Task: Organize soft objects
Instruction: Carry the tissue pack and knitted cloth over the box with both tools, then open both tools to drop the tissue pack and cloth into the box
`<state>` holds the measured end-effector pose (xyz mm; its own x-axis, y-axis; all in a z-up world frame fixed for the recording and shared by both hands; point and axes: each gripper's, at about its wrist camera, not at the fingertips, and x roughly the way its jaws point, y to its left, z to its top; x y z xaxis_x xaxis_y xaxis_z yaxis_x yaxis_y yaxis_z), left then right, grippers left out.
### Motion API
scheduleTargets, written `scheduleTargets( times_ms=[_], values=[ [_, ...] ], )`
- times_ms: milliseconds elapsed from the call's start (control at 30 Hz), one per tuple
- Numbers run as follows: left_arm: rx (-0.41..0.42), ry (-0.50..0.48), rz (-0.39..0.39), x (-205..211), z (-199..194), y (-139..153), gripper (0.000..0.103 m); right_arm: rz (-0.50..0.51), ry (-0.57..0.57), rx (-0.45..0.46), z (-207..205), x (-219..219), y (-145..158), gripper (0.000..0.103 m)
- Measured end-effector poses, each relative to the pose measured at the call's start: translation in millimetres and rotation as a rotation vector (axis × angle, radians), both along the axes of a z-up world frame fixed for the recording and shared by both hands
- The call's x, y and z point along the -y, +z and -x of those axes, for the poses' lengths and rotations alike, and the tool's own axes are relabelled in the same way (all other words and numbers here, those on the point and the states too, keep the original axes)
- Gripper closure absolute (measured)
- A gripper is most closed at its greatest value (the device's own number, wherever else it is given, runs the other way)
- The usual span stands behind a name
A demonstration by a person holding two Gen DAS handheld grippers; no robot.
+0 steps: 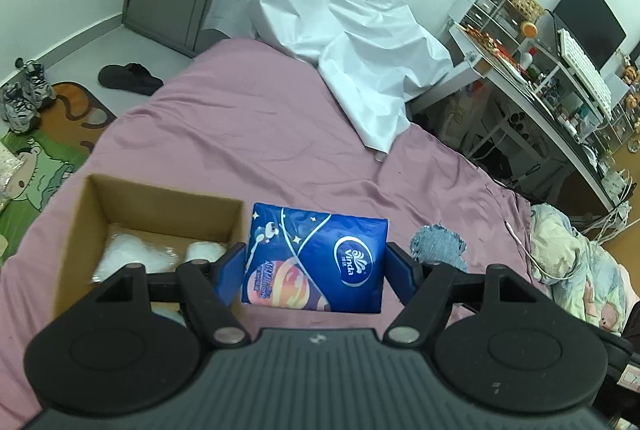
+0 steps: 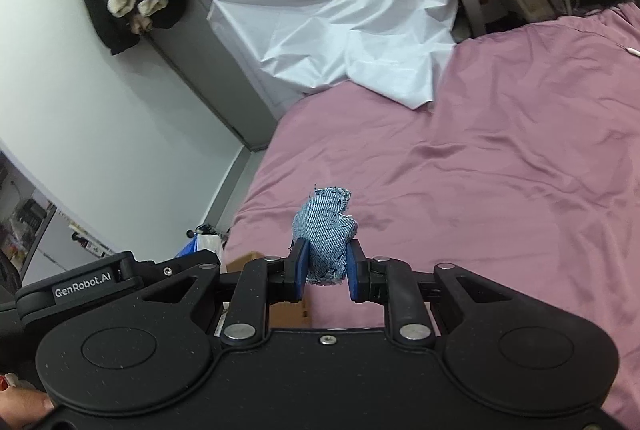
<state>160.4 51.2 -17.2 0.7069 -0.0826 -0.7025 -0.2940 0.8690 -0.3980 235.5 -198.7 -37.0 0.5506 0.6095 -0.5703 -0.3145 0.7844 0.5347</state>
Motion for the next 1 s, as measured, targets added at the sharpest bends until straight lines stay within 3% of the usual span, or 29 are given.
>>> scheduleTargets(
  times_ms=[533, 1000],
  values=[
    [0.008, 0.084, -0.015, -62, 41, -3, 0.032, 0.022, 0.128, 0.042, 31, -69, 12, 0.083],
    [-0.018, 0.166, -0.010, -110, 61, -15, 0.032, 0.046, 0.236, 0.028, 45, -129, 2, 0.082]
  ],
)
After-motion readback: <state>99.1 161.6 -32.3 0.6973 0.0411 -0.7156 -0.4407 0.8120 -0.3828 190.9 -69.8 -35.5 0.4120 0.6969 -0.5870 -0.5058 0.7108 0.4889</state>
